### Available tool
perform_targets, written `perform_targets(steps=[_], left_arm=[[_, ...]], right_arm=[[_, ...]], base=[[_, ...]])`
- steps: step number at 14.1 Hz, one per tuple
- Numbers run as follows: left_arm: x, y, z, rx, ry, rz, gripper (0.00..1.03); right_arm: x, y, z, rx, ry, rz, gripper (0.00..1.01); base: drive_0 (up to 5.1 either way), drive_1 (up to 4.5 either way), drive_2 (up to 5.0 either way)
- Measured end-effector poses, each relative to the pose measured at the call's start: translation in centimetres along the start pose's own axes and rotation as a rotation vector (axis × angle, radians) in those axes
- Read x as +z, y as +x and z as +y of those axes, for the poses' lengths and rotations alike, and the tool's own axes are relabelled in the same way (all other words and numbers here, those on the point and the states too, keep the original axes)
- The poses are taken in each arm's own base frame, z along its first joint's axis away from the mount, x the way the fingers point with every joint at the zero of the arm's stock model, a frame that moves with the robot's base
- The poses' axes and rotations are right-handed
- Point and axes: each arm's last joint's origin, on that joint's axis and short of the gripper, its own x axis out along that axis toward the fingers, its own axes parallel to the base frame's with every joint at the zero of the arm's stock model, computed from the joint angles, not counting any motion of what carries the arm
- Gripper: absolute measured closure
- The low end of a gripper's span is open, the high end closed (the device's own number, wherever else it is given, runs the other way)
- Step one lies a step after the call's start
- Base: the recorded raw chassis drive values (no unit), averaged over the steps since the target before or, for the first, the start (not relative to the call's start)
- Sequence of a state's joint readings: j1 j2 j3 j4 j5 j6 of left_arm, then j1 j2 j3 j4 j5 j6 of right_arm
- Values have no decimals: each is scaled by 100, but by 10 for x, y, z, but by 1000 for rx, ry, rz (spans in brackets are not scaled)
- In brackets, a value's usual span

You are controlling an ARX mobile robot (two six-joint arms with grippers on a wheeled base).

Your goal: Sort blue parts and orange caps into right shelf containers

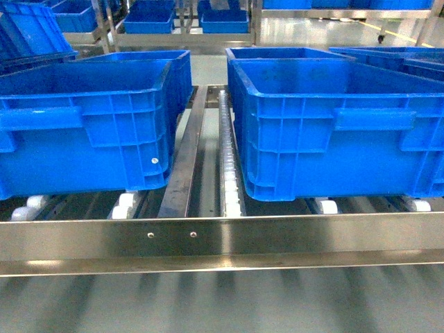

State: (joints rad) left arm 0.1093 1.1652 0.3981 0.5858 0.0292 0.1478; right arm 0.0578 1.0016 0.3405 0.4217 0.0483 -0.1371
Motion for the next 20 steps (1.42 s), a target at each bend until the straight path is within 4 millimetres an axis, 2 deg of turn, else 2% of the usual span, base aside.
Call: perform_targets(steps=[20], left_arm=[[0,0,0,0,0,0,59]], right_arm=[[0,0,0,0,0,0,57]], base=[[0,0,0]])
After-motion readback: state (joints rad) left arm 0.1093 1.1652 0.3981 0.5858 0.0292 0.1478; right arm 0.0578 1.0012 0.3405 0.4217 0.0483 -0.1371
